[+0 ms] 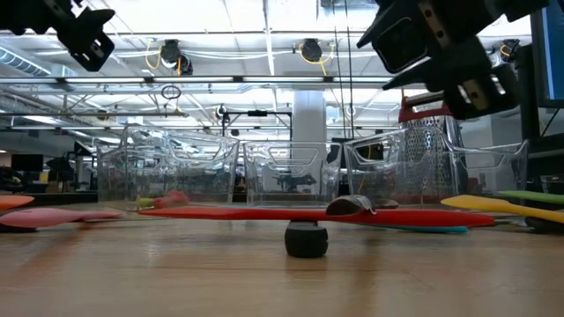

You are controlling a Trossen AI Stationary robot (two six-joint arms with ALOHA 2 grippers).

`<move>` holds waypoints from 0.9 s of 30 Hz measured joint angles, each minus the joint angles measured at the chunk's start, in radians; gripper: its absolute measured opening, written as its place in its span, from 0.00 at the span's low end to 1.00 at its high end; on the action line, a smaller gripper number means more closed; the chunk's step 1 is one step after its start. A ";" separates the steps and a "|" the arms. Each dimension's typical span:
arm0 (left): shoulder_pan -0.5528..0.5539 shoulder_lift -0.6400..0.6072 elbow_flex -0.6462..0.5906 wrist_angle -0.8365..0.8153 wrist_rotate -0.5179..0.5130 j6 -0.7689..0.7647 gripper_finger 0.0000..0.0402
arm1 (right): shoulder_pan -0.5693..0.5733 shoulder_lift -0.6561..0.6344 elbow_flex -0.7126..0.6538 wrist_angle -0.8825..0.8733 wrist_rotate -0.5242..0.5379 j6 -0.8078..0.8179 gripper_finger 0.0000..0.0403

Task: Pick & Place Kitchen Items
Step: Put the brown serving spoon into the left bin

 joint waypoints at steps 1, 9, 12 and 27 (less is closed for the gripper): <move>0.000 -0.017 0.000 -0.022 0.001 0.007 0.56 | 0.008 0.000 0.000 -0.004 0.014 0.026 0.41; 0.000 -0.145 -0.001 -0.141 0.034 0.073 0.56 | 0.064 0.000 0.022 -0.070 0.108 0.189 0.41; 0.000 -0.187 -0.001 -0.191 0.034 0.077 0.56 | 0.073 0.000 0.095 -0.229 0.124 0.209 0.41; 0.000 -0.239 -0.001 -0.260 0.035 0.094 0.56 | 0.064 0.081 0.289 -0.561 0.166 0.364 0.41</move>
